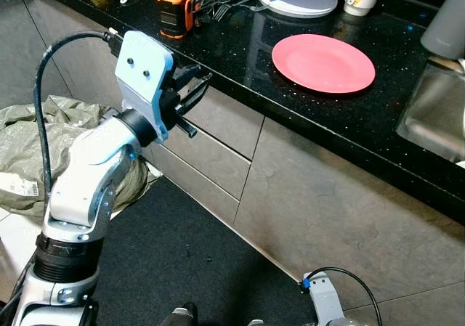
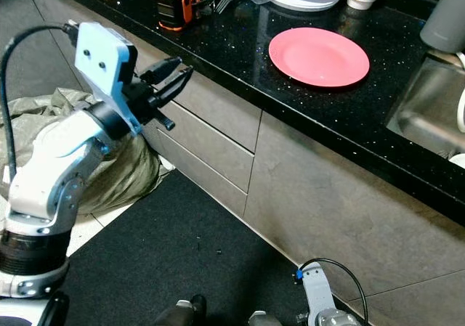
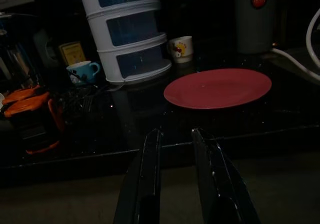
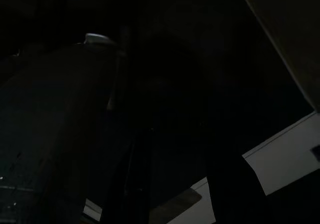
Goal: Kitchen organization
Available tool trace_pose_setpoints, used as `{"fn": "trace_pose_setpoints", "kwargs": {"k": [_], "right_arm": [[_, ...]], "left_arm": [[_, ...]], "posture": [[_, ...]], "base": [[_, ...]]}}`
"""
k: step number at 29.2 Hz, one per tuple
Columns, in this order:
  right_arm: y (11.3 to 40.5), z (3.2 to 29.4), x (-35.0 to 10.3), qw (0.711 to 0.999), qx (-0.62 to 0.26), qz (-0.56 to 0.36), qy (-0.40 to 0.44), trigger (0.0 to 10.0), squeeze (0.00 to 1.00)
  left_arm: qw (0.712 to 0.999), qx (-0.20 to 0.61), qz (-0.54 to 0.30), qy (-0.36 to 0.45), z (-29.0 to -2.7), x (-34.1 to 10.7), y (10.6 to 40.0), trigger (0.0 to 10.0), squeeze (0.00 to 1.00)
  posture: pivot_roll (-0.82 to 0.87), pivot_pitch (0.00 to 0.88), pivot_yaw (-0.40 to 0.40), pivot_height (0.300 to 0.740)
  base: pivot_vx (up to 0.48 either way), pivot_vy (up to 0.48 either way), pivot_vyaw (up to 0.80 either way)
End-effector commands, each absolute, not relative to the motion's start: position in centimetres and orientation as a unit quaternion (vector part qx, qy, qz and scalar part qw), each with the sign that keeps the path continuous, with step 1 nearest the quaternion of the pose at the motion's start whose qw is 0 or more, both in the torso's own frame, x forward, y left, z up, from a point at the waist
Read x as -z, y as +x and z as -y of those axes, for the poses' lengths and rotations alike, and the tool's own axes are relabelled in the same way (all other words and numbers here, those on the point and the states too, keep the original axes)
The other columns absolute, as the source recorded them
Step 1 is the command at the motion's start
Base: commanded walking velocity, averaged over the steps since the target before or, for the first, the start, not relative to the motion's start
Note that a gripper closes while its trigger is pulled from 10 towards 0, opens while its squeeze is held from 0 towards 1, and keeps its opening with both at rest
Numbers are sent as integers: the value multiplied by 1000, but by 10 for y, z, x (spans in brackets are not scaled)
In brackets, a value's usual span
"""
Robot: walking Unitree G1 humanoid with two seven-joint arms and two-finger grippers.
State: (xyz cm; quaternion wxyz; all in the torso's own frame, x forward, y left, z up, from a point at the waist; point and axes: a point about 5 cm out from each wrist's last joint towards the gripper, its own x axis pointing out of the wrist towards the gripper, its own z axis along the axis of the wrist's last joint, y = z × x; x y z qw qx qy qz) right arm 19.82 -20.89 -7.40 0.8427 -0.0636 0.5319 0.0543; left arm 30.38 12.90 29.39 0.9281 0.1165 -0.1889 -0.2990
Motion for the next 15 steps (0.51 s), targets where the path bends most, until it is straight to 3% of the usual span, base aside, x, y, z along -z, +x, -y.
{"fn": "trace_pose_setpoints", "kwargs": {"k": [1, 15], "right_arm": [[190, 211, 78, 835, -45, -544, -61, 10000, 0], [188, 212, 79, 833, -36, -548, -64, 10000, 0]], "left_arm": [[924, 312, 188, 113, -125, -291, 301, 10000, 0], [920, 320, 194, 115, -122, -294, 302, 10000, 0]], "posture": [[70, 177, -54, 740], [75, 163, -52, 740]], "base": [[270, 0, 0], [295, 0, 0]]}}
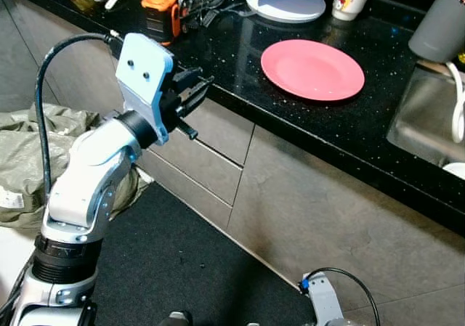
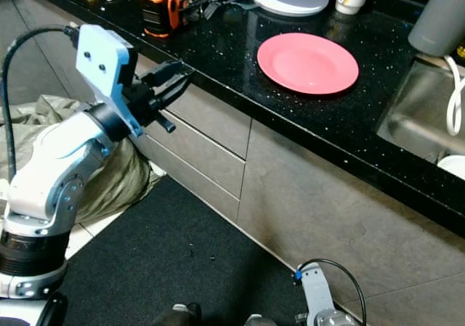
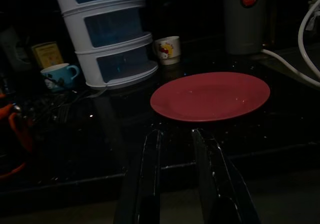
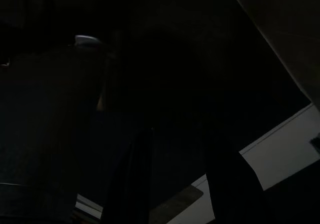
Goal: Kitchen organization
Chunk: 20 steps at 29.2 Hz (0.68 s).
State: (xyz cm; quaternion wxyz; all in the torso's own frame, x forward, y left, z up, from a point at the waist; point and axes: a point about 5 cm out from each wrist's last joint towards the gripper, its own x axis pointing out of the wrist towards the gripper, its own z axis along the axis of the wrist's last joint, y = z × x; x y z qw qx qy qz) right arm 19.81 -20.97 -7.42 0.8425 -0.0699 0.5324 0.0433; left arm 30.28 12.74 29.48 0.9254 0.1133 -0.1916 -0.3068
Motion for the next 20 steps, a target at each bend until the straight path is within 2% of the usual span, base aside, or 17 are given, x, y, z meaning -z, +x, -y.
{"fn": "trace_pose_setpoints", "kwargs": {"k": [1, 4, 14, 20], "right_arm": [[188, 212, 79, 833, -33, -549, -63, 10000, 0], [187, 212, 79, 832, -30, -550, -61, 10000, 0], [182, 212, 82, 844, 5, -535, -43, 10000, 0], [179, 209, 84, 843, 4, -536, -45, 10000, 0]], "left_arm": [[920, 321, 195, 115, -121, -294, 302, 10000, 0], [919, 322, 198, 114, -119, -295, 303, 10000, 0], [913, 325, 220, 109, -111, -302, 304, 10000, 0], [909, 329, 232, 112, -108, -307, 305, 10000, 0]], "posture": [[75, 153, -53, 740], [77, 144, -53, 740], [88, 79, -56, 740], [100, 41, -53, 740]], "base": [[319, 0, 0], [329, 0, 0], [348, 0, -800], [355, 0, 0]]}}
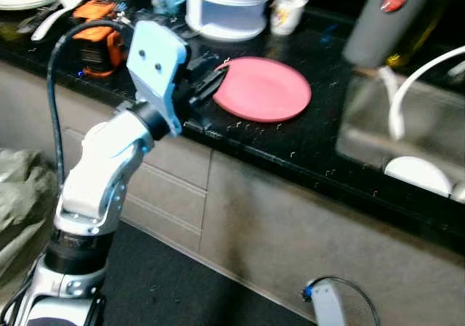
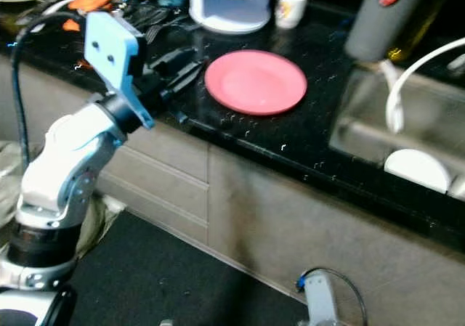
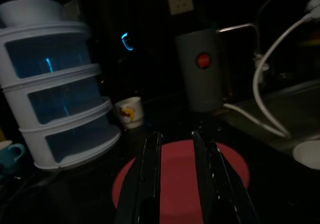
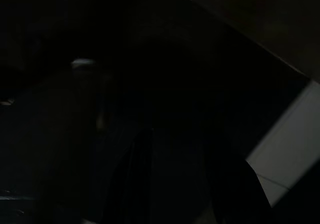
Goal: Kitchen organization
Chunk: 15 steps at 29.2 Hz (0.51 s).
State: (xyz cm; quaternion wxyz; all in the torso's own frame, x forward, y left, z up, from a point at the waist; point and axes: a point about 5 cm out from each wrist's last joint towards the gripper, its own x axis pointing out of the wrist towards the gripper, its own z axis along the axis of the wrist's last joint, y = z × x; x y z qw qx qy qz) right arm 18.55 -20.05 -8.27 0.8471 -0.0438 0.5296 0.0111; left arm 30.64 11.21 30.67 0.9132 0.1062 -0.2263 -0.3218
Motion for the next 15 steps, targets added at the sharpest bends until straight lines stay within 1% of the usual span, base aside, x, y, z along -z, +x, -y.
{"fn": "trace_pose_setpoints", "kwargs": {"k": [1, 13, 15], "right_arm": [[179, 209, 84, 843, 4, -537, -45, 10000, 0], [180, 206, 85, 843, 3, -536, -42, 10000, 0], [180, 206, 84, 841, 1, -539, -44, 10000, 0]], "left_arm": [[908, 330, 233, 112, -107, -308, 305, 10000, 0], [907, 335, 225, 121, -104, -301, 305, 10000, 0], [902, 353, 203, 142, -104, -293, 304, 10000, 0]], "posture": [[102, 36, -53, 740], [108, 36, -50, 740], [108, 35, -52, 740]], "base": [[364, 0, 0], [369, 0, 0], [139, 0, 0]]}}
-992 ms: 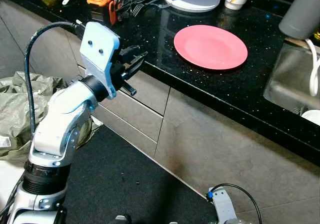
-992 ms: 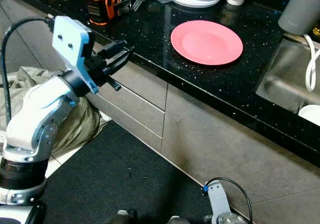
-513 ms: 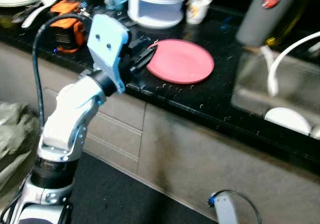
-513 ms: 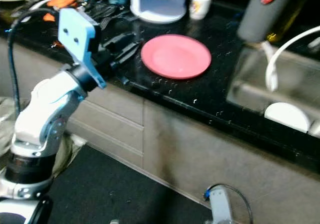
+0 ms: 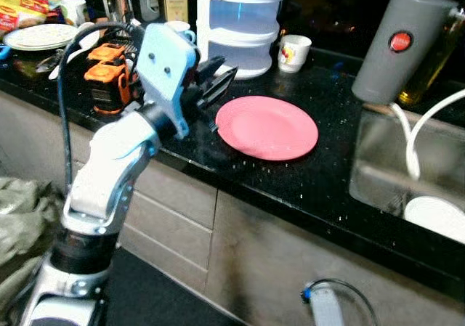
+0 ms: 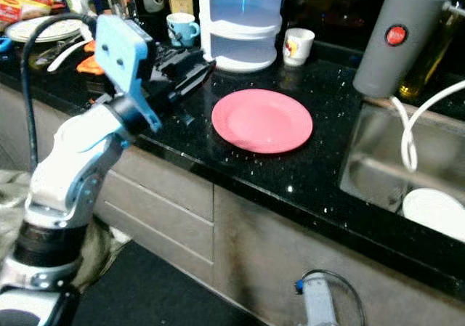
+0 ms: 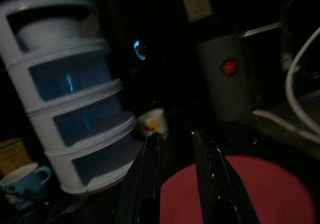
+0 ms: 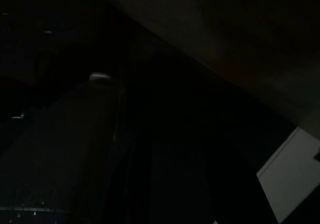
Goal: Kitchen organization
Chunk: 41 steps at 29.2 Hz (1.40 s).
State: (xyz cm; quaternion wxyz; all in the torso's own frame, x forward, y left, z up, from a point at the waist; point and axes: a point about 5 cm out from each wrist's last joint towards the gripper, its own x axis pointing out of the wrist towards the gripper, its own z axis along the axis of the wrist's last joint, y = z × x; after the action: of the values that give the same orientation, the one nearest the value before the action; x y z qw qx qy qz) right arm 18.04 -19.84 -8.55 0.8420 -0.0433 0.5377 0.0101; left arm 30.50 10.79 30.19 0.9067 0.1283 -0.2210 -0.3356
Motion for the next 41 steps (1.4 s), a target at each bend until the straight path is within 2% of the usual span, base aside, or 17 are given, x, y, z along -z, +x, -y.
{"fn": "trace_pose_setpoints", "kwargs": {"k": [1, 6, 8, 11, 12, 14, 17, 27, 30, 41], "right_arm": [[180, 206, 84, 841, 1, -539, -44, 10000, 0], [181, 206, 84, 841, -1, -539, -45, 10000, 0], [181, 206, 84, 840, 0, -541, -43, 10000, 0], [180, 205, 84, 835, -3, -548, -43, 10000, 0], [180, 205, 84, 835, -3, -548, -43, 10000, 0], [181, 205, 84, 834, -6, -550, -47, 10000, 0], [181, 205, 84, 835, -6, -549, -46, 10000, 0], [183, 205, 83, 837, -3, -545, -42, 10000, 0], [182, 205, 83, 837, -4, -545, -42, 10000, 0], [180, 206, 84, 835, -7, -549, -46, 10000, 0]], "left_arm": [[897, 367, 194, 152, -103, -290, 302, 10000, 0], [886, 393, 169, 179, -103, -279, 300, 10000, 0], [873, 404, 150, 227, -104, -268, 300, 10000, 0], [835, 442, 108, 310, -101, -242, 297, 10000, 0], [835, 442, 108, 310, -101, -242, 297, 10000, 0], [810, 467, 90, 343, -95, -230, 295, 10000, 0], [802, 472, 83, 357, -93, -227, 295, 10000, 0], [802, 457, 72, 379, -97, -223, 301, 10000, 0], [809, 422, 44, 406, -108, -219, 310, 10000, 0], [830, 387, -28, 401, -121, -202, 319, 10000, 0]], "posture": [[108, 35, -52, 740], [104, 33, -52, 740], [104, 33, -52, 740], [98, 33, -51, 740], [98, 33, -51, 740], [93, 32, -48, 740], [88, 32, -45, 740], [79, 35, -43, 740], [73, 40, -45, 740], [69, 37, -47, 740]], "base": [[0, 0, 0], [0, 0, 0], [0, 0, 0], [0, 0, -800], [0, 0, -800], [0, 0, -800], [0, 0, -800], [0, 0, -160], [0, 0, 0], [0, 0, 0]]}}
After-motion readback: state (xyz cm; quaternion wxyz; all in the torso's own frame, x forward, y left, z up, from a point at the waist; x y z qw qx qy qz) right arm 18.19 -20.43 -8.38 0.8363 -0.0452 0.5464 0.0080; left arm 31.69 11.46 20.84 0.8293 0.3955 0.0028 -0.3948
